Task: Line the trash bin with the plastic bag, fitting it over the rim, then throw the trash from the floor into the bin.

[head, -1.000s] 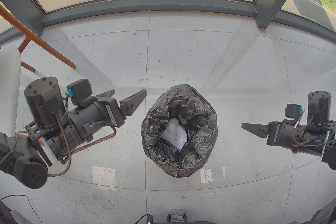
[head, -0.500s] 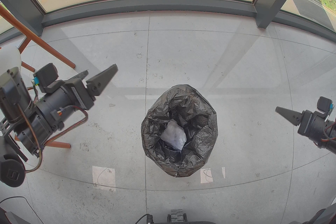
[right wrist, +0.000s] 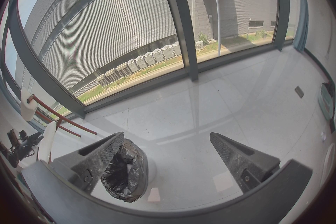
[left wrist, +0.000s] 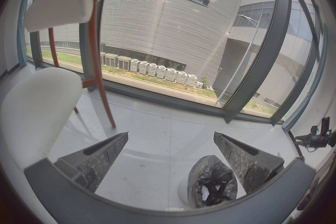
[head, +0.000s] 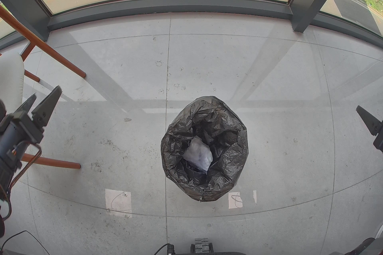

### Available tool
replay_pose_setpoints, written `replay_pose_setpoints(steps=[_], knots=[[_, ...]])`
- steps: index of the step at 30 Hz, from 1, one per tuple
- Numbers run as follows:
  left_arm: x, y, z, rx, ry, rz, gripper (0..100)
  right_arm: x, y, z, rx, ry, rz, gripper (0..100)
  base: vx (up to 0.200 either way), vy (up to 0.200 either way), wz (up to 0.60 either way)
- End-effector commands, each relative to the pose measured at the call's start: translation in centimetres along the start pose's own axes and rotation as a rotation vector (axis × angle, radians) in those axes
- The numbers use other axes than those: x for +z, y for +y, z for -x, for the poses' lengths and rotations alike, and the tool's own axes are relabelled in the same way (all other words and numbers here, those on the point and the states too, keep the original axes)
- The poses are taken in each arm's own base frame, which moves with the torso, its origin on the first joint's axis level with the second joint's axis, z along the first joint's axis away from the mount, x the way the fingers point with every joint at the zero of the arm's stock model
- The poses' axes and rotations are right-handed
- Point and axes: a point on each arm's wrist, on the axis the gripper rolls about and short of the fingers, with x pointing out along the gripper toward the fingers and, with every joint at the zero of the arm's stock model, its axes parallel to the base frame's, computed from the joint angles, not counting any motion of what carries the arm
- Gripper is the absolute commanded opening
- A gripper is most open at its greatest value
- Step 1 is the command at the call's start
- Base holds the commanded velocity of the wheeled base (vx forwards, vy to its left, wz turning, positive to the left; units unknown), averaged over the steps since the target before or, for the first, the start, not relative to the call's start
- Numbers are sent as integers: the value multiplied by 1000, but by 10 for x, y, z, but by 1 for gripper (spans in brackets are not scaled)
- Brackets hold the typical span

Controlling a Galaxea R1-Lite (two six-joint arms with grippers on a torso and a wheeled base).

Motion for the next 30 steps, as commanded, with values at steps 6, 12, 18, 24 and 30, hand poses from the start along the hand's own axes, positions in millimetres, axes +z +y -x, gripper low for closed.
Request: replay_pose_setpoints(steps=[6, 12, 18, 24, 30], knots=[[-24, 16, 82, 189, -47, -38, 100, -56, -19, 60, -38, -32, 176, 100, 0, 0, 0], [-72, 18, 161, 200, 85, -89, 100, -112, -34, 108, -171, 76, 178, 100, 0, 0, 0], [-91, 21, 178, 190, 146, -180, 100, -121, -33, 122, -109, 91, 331, 100, 0, 0, 0], [-91, 20, 179, 143, 155, -192, 100, -122, -36, 120, -198, 39, 320, 100, 0, 0, 0], [-92, 18, 179, 55, 177, -253, 100, -123, -38, 122, 22, 50, 348, 100, 0, 0, 0]])
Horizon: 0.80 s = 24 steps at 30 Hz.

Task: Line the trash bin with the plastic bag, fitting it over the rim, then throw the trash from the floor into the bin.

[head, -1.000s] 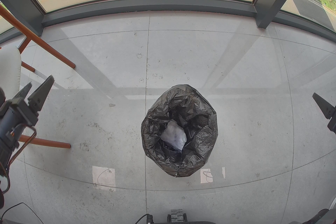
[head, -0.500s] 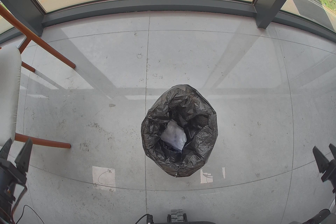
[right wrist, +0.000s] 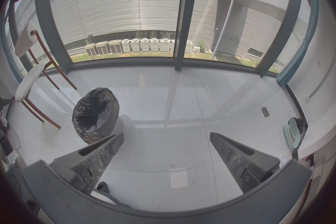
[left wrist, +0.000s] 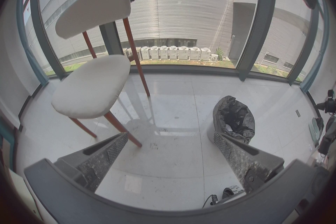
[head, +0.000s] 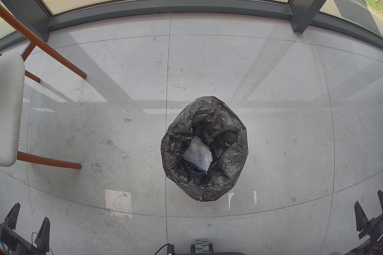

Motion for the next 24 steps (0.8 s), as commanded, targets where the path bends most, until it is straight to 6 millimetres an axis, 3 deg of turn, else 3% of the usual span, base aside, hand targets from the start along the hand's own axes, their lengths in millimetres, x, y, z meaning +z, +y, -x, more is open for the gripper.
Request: replay_pose_setpoints(steps=[1, 4, 9, 11, 14, 18, 24], knots=[[-4, -2, 5, -75, -57, -41, 100, -7, -1, 4, 149, -68, 28, 100, 0, 0, 0], [-4, -1, 5, -58, -63, -56, 100, -9, -2, 10, 107, -151, 14, 100, 0, 0, 0], [-4, 5, 5, 247, -76, 3, 100, -9, -2, 10, 86, -143, 5, 100, 0, 0, 0], [-4, 6, 5, 280, -75, 40, 100, -9, -2, 10, 87, -143, -4, 100, 0, 0, 0], [-4, 5, 5, 206, -74, -36, 100, -9, -2, 10, 86, -141, -5, 100, 0, 0, 0], [-6, -3, 5, -136, -66, -124, 100, -9, -2, 10, 90, -140, 0, 100, 0, 0, 0], [-10, -1, 4, -16, -19, -5, 100, -9, -2, 9, 85, -137, -1, 100, 0, 0, 0]])
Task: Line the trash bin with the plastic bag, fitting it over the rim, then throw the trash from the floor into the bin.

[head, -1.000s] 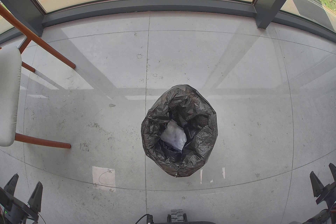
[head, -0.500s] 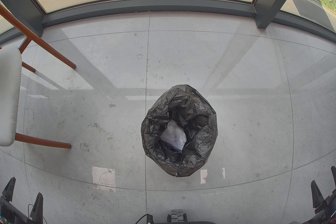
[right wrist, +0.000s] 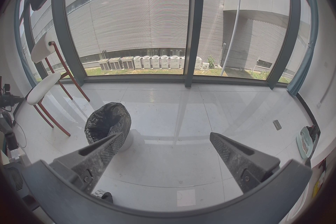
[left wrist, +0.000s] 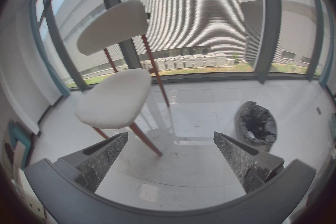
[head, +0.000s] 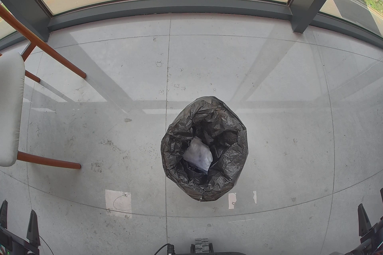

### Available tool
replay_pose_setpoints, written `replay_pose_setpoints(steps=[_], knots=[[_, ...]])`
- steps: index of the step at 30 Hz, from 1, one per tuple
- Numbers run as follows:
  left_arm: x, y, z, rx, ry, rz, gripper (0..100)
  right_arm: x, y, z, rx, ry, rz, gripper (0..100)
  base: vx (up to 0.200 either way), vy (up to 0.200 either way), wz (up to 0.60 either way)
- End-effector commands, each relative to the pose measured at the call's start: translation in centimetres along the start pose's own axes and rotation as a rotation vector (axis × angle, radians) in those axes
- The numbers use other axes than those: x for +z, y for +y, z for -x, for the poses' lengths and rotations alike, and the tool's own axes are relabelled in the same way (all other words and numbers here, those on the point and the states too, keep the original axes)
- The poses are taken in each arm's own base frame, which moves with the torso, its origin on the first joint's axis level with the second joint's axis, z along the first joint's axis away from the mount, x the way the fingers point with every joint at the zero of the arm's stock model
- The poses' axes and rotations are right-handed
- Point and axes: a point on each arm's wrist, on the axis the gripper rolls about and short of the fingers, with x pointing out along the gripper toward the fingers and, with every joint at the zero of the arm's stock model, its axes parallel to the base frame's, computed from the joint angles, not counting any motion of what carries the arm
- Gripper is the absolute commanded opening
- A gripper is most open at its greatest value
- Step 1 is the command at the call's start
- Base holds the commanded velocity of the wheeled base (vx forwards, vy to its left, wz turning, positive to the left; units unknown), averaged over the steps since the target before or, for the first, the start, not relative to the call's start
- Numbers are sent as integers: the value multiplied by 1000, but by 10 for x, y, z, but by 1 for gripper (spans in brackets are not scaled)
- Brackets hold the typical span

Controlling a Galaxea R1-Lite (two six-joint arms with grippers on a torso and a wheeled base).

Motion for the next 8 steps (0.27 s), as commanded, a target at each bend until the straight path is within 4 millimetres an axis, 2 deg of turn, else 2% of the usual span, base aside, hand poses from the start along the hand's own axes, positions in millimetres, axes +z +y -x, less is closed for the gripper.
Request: replay_pose_setpoints(steps=[1, 8], knots=[[-8, -4, -1, -126, 48, 41, 100, -5, 0, -1, -9, 15, 0, 100, 0, 0, 0], [-8, -4, -1, -123, 48, 40, 100, -5, 0, -1, -9, 17, 0, 100, 0, 0, 0]])
